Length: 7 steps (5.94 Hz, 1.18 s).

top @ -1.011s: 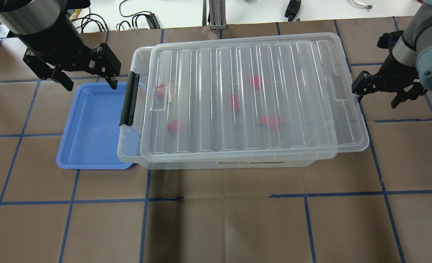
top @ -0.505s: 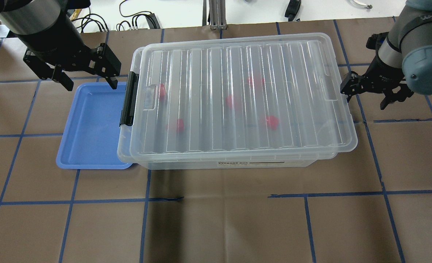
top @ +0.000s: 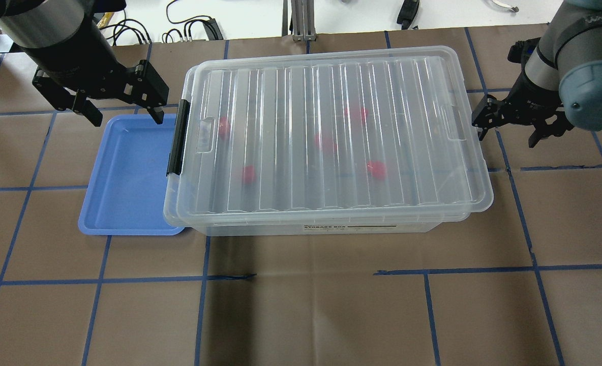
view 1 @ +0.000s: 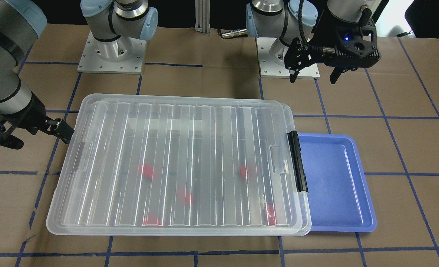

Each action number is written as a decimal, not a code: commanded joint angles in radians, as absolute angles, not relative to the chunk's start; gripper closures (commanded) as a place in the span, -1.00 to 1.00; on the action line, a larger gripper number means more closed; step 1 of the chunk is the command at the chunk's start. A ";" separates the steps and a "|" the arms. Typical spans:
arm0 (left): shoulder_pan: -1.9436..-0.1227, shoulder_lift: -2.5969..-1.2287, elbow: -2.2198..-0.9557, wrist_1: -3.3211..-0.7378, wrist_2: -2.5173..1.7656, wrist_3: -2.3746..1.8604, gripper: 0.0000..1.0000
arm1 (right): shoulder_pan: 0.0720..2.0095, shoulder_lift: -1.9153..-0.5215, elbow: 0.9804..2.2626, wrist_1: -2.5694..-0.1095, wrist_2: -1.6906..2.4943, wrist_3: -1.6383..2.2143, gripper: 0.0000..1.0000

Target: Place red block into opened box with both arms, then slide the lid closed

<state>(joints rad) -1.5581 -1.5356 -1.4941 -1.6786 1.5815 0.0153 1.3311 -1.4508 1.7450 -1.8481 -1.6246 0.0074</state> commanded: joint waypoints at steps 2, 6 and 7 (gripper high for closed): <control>-1.559 -1.536 -1.494 -1.678 1.582 0.015 -0.96 | 1.467 -1.480 1.451 -1.552 -1.625 0.114 -1.00; -1.559 -1.536 -1.494 -1.680 1.582 0.015 -0.96 | 1.622 -1.474 1.367 -1.382 -1.559 0.256 -1.00; -1.557 -1.534 -1.494 -1.678 1.582 0.015 -0.96 | 1.585 -1.474 1.367 -1.382 -1.557 0.195 -1.00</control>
<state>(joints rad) -1.5580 -1.5350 -1.4941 -1.6793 1.5816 0.0154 1.6100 -1.4749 1.3690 -1.3901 -1.5646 0.2391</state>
